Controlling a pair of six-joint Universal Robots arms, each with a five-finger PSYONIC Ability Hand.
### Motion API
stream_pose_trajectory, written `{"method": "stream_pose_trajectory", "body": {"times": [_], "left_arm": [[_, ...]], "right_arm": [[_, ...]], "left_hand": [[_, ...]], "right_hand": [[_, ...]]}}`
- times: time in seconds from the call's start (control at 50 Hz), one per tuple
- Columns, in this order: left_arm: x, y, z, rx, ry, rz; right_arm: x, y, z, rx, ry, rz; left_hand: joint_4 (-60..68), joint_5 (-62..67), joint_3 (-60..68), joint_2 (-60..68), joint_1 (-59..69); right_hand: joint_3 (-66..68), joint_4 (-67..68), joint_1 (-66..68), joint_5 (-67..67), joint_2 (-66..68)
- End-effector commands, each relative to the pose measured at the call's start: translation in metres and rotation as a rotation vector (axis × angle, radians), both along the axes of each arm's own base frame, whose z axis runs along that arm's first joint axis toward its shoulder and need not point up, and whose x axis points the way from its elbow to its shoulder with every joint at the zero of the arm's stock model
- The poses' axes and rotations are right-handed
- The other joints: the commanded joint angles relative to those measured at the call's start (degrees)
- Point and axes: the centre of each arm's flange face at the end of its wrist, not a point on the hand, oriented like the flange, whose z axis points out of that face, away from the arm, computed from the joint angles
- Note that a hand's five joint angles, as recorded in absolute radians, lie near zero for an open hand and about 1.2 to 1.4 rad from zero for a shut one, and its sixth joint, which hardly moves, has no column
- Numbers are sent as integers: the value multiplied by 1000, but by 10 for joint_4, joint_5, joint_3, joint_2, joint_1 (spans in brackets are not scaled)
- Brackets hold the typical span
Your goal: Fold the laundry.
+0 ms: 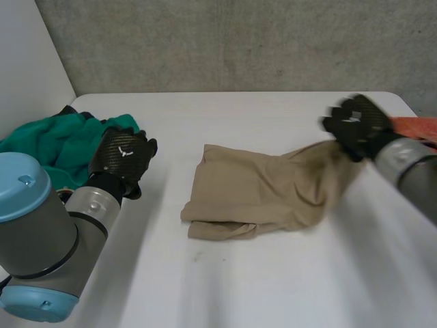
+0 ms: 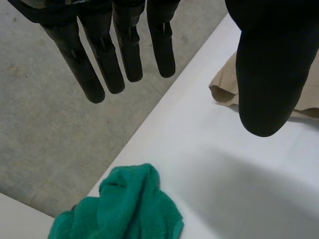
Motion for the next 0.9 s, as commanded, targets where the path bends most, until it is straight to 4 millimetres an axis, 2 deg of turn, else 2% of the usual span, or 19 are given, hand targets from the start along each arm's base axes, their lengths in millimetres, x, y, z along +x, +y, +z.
{"method": "stream_pose_trajectory", "body": {"times": [0.02,0.08,0.14,0.2,0.22,0.28,0.3,0.34,0.44,0.46,0.58,0.62,0.64,0.68,0.7,0.74,0.78,0.86,0.9], "left_arm": [[-1,-3,10,-34,20,0],[-3,-2,13,-39,35,-4],[-4,-4,17,-39,70,-3],[-6,-7,23,-38,123,-1],[-6,-8,24,-39,134,-1],[-8,-12,29,-40,176,-1],[-9,-13,31,-42,183,-1],[-11,-16,36,-51,211,-5],[-19,-22,46,-66,263,-21],[-23,-23,46,-64,273,-29],[-62,-18,46,-22,367,-130],[-71,-18,40,4,381,-152],[-81,-19,32,31,383,-166],[-87,-18,22,63,363,-176],[-95,-15,9,111,336,-183],[-100,-15,-2,150,311,-184],[-104,-18,-22,217,264,-168],[-105,-18,-50,317,184,-143],[-105,-18,-57,339,153,-134]], "right_arm": [[102,68,-17,-1,-27,489],[130,88,-33,31,-30,613],[150,95,-52,62,-26,663],[161,99,-63,73,-23,690],[166,101,-68,81,-22,693],[167,99,-69,97,-32,661],[165,96,-67,109,-44,609],[163,91,-62,124,-62,540],[144,79,-26,173,-205,331],[134,75,-16,218,-278,287],[99,52,18,358,-561,150],[86,43,21,430,-631,93],[81,39,19,455,-644,69],[70,29,10,520,-649,7],[70,27,5,541,-641,-6],[71,24,-7,582,-616,-26],[74,20,-27,642,-570,-54],[77,14,-53,696,-495,-82],[78,11,-66,709,-454,-92]], "left_hand": [[17,21,11,12,5],[17,21,11,12,5],[17,21,11,12,5],[17,21,11,12,5],[17,21,11,12,5],[19,23,12,13,7],[19,23,12,13,7],[17,21,11,12,5],[17,21,11,12,5],[17,21,11,12,5],[17,21,11,12,5],[17,21,11,12,5],[17,21,11,12,5],[17,21,11,12,5],[16,20,9,10,4],[12,16,6,7,0],[-1,3,-8,-7,-13],[-30,-26,-36,-35,-42],[-38,-34,-45,-44,-50]], "right_hand": [[122,119,243,143,129],[122,119,243,143,129],[122,119,243,143,129],[122,119,243,143,129],[51,48,172,72,58],[-278,-281,-157,-258,-271],[-466,-469,-345,-445,-459],[-578,-581,-457,-557,-571],[-578,-581,-457,-557,-571],[-578,-581,-457,-557,-571],[-578,-581,-457,-557,-571],[-578,-581,-457,-557,-571],[-578,-581,-457,-557,-571],[-578,-581,-457,-557,-571],[-578,-581,-457,-557,-571],[-578,-581,-457,-557,-571],[-578,-581,-457,-557,-571],[-578,-581,-457,-557,-571],[-578,-581,-457,-557,-571]]}}
